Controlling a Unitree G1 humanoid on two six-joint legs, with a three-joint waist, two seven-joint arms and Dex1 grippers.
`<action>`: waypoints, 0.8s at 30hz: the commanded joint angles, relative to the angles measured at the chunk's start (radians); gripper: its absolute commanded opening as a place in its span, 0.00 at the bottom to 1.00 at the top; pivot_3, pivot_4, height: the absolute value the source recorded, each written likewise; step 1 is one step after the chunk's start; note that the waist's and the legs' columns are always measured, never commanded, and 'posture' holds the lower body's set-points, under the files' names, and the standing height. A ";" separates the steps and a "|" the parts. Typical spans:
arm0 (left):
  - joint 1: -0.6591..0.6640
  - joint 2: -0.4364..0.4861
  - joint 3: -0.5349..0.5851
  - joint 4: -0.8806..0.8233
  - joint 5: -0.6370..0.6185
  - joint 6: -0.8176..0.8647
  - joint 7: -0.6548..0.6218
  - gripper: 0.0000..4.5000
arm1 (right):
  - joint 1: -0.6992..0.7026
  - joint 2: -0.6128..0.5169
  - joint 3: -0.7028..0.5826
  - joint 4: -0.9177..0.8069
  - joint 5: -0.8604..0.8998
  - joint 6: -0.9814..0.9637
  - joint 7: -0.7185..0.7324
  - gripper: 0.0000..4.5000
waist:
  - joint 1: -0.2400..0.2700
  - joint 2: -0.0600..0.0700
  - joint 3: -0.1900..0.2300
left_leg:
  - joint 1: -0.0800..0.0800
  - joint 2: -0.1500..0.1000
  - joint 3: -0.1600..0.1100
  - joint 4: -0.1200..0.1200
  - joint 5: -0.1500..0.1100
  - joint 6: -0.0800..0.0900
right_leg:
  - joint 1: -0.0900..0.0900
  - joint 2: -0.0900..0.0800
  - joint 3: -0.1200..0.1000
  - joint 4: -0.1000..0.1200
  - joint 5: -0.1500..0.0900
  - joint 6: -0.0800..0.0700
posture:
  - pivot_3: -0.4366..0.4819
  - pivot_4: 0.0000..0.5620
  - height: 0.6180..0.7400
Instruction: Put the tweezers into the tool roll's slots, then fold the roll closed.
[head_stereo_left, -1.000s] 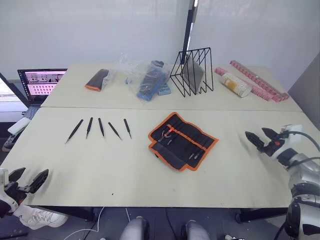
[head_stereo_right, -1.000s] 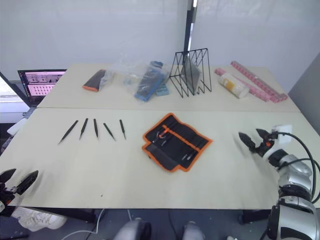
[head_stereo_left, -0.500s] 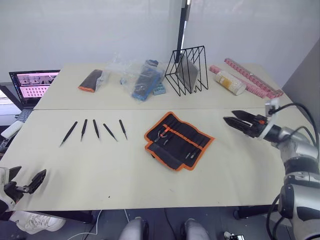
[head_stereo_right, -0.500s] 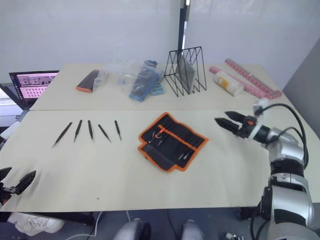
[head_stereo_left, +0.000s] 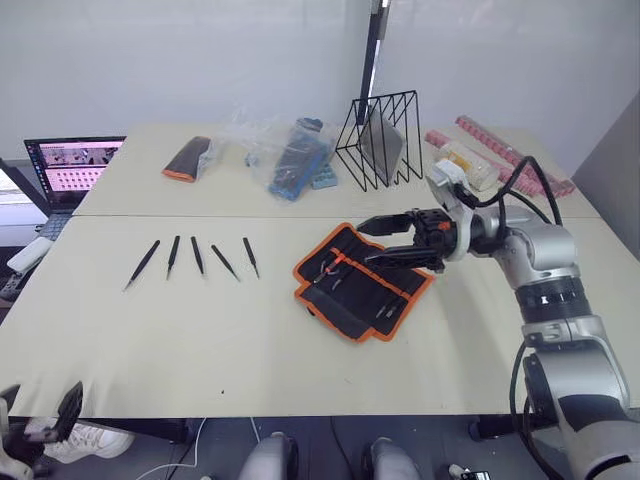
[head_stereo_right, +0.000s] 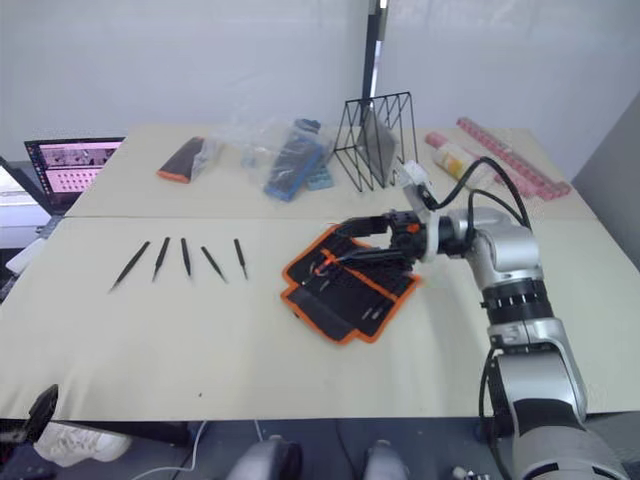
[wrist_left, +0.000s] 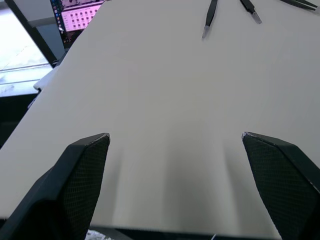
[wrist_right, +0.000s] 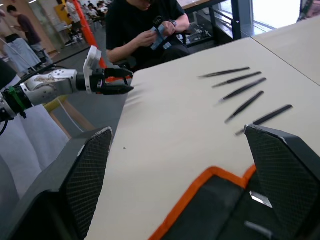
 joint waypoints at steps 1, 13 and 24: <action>0.056 -0.059 0.021 -0.096 -0.023 -0.037 0.035 1.00 | -0.045 0.001 0.021 0.022 0.043 -0.032 0.060 1.00 | 0.006 0.000 0.000 | 0.000 0.000 0.000 0.000 0.000 0.000 | 0.000 0.000 0.000 0.000 0.000 0.000 | 0.48 0.27 0.55; 0.056 -0.072 0.010 -0.086 -0.036 -0.052 0.063 1.00 | -0.030 0.000 0.050 0.048 0.039 -0.098 0.060 1.00 | 0.013 -0.001 0.000 | 0.000 0.000 0.001 0.001 0.004 0.006 | 0.000 0.005 -0.001 0.000 0.000 0.000 | 0.48 0.27 0.55; -0.306 0.254 -0.103 0.158 -0.022 0.197 0.070 1.00 | 0.127 -0.054 -0.038 -0.171 0.061 -0.038 -0.046 1.00 | 0.015 -0.002 0.000 | 0.001 -0.001 0.001 0.003 0.005 0.006 | 0.000 0.008 -0.001 0.007 0.000 0.000 | 0.48 0.27 0.55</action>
